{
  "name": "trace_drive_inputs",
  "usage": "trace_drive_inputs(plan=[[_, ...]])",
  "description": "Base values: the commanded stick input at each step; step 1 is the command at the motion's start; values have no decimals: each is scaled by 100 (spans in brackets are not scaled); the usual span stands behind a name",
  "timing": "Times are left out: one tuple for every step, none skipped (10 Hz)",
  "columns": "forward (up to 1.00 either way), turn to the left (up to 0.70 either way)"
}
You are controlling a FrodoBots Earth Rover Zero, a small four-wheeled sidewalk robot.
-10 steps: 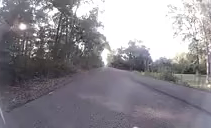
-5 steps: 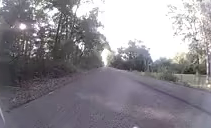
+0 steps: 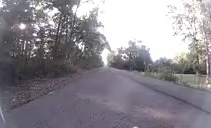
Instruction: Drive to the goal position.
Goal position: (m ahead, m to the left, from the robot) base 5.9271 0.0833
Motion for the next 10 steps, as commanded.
trace_drive_inputs(plan=[[6, 0], [6, 0], [6, 0], [6, 0], [6, 0], [6, 0], [6, 0], [6, 0], [6, 0], [6, 0]])
